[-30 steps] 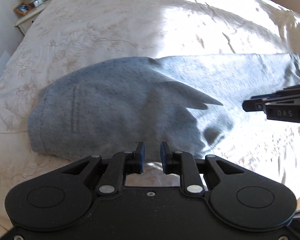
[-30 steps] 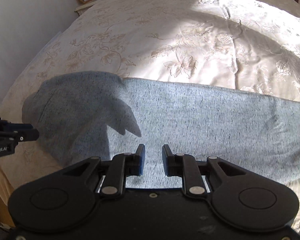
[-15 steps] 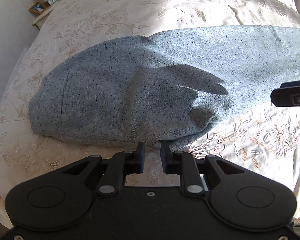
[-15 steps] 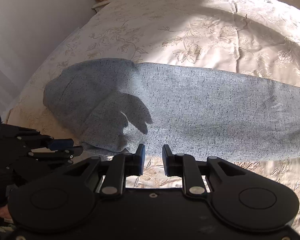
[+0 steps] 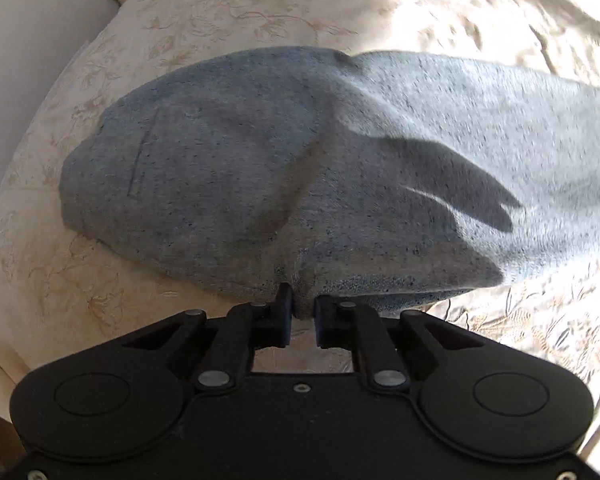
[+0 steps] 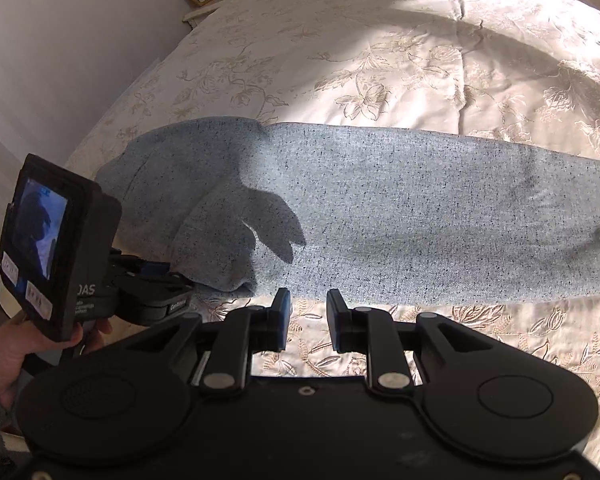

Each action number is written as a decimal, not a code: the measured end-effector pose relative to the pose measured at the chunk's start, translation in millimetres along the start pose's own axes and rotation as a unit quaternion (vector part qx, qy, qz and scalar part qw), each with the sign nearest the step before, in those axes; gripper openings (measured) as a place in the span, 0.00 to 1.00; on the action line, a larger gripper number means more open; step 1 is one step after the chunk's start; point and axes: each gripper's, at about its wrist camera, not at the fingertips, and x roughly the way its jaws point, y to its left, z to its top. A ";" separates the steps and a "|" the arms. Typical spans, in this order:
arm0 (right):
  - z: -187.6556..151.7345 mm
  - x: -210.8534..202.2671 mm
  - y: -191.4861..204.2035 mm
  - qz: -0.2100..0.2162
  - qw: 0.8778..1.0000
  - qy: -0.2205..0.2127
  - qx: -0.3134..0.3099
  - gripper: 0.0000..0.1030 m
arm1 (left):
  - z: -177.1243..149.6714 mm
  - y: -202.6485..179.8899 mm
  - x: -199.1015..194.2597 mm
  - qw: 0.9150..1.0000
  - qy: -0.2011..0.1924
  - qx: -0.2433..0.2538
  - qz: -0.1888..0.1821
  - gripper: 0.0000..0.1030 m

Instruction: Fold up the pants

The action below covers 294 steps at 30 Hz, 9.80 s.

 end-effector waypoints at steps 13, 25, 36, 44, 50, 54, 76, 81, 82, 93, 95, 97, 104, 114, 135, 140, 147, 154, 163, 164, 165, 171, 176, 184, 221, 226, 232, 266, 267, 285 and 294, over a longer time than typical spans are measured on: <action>-1.6 35.6 32.8 0.058 0.997 0.041 -0.021 0.22 | -3.0 30.6 -8.8 0.998 0.032 -0.028 -0.055 0.10; 32.2 102.9 60.4 0.035 0.999 0.027 -0.022 0.23 | 21.3 47.3 -5.2 0.995 0.034 -0.004 -0.098 0.10; 0.5 111.3 -1.2 -0.144 0.986 0.063 0.052 0.11 | 7.2 43.8 1.2 0.990 0.071 0.028 -0.121 0.10; -14.1 56.5 -41.5 -0.142 0.979 0.042 0.137 0.19 | -25.0 47.4 6.2 0.981 0.118 0.061 -0.141 0.02; 1.6 34.2 7.7 -0.060 0.996 -0.012 0.063 0.19 | -8.1 64.3 -26.3 0.985 0.027 0.044 -0.165 0.04; 17.2 71.0 27.5 -0.037 0.999 -0.002 0.030 0.19 | 20.3 49.9 -8.6 0.985 0.011 0.022 -0.172 0.04; 80.3 89.3 -43.5 -0.113 0.990 -0.054 0.058 0.17 | 82.6 67.4 54.0 0.990 0.011 -0.006 -0.137 0.13; 111.4 140.6 -23.4 -0.110 0.994 -0.026 0.016 0.17 | 90.3 93.3 105.9 0.994 0.053 -0.033 -0.086 0.13; 115.7 151.4 -26.0 -0.121 0.992 -0.016 0.017 0.17 | 88.3 101.2 111.7 0.992 0.056 -0.045 -0.101 0.13; 150.4 160.2 -67.0 -0.156 0.986 -0.041 0.052 0.15 | 79.7 88.4 86.2 0.993 0.047 -0.037 -0.100 0.13; 141.6 132.9 -83.3 -0.144 0.983 -0.068 0.088 0.16 | 79.0 77.9 74.7 0.992 0.047 -0.036 -0.107 0.13; 127.9 101.7 -100.5 -0.141 0.980 -0.084 0.113 0.16 | 86.0 63.1 67.5 0.992 0.048 -0.029 -0.114 0.13; 60.7 16.1 -201.2 -0.220 0.959 -0.096 0.148 0.17 | 90.7 -18.2 45.3 0.994 0.034 0.010 -0.100 0.13; -9.1 -59.1 -379.2 -0.296 0.916 -0.080 0.258 0.08 | 81.4 -90.0 62.8 0.997 0.066 0.034 -0.005 0.13; -34.6 -99.7 -397.2 -0.155 0.917 -0.108 0.350 0.33 | 135.5 -330.2 5.9 0.980 -0.011 0.153 -0.125 0.18; -33.2 -108.7 -401.1 -0.163 0.922 -0.109 0.333 0.33 | 155.1 -346.5 53.8 0.984 0.018 0.152 -0.089 0.14; -47.7 -101.9 -414.8 -0.128 0.916 -0.106 0.365 0.36 | 152.4 -336.7 40.1 0.982 0.010 0.170 -0.084 0.18; -51.3 -81.0 -443.2 -0.092 0.898 -0.112 0.415 0.38 | 132.5 -287.4 14.2 0.989 0.019 0.115 -0.095 0.18; -24.9 -60.1 -463.8 -0.070 0.909 -0.110 0.396 0.38 | 97.3 -263.0 5.0 0.990 0.058 0.090 -0.095 0.18; -21.6 -58.1 -463.9 -0.072 0.912 -0.105 0.389 0.38 | 95.2 -262.4 4.0 0.990 0.058 0.092 -0.094 0.18; -19.2 -57.5 -464.0 -0.070 0.916 -0.102 0.382 0.38 | 94.1 -262.8 3.5 0.990 0.057 0.094 -0.092 0.18; -7.1 -75.6 -447.1 -0.062 0.942 -0.115 0.309 0.39 | 93.9 -266.6 2.1 0.989 0.057 0.092 -0.097 0.18; 8.4 -58.5 -458.1 -0.107 0.950 -0.079 0.284 0.36 | 96.1 -271.9 0.3 0.988 0.054 0.100 -0.099 0.18; 32.3 -32.6 -481.6 -0.068 0.955 -0.043 0.285 0.39 | 102.2 -283.0 -2.1 0.985 0.052 0.111 -0.118 0.18; 43.5 -98.7 -409.9 -0.032 0.949 -0.123 0.289 0.12 | 115.3 -294.9 27.2 0.973 0.089 0.081 -0.198 0.16; 61.2 -116.6 -356.6 -0.055 0.954 -0.140 0.259 0.12 | 125.0 -236.6 7.4 0.975 0.058 0.061 -0.204 0.16; 90.5 -114.7 -245.8 -0.055 0.968 -0.148 0.195 0.12 | 114.9 -143.2 1.0 0.979 0.046 0.042 -0.196 0.16; 32.4 19.3 -147.8 -0.164 0.972 -0.060 0.157 0.29 | 118.5 -87.0 4.9 0.975 0.016 0.076 -0.208 0.16; 29.1 23.7 -156.7 -0.171 0.971 -0.046 0.163 0.29 | 120.8 -95.9 5.9 0.975 0.014 0.081 -0.205 0.16; 100.1 39.0 -189.3 -0.113 0.989 -0.059 0.074 0.26 | 153.7 -146.2 73.5 0.992 0.041 0.043 -0.115 0.16; 109.4 110.0 -216.7 -0.143 0.987 0.013 0.077 0.24 | 115.9 -89.4 35.4 0.994 0.048 -0.056 -0.082 0.17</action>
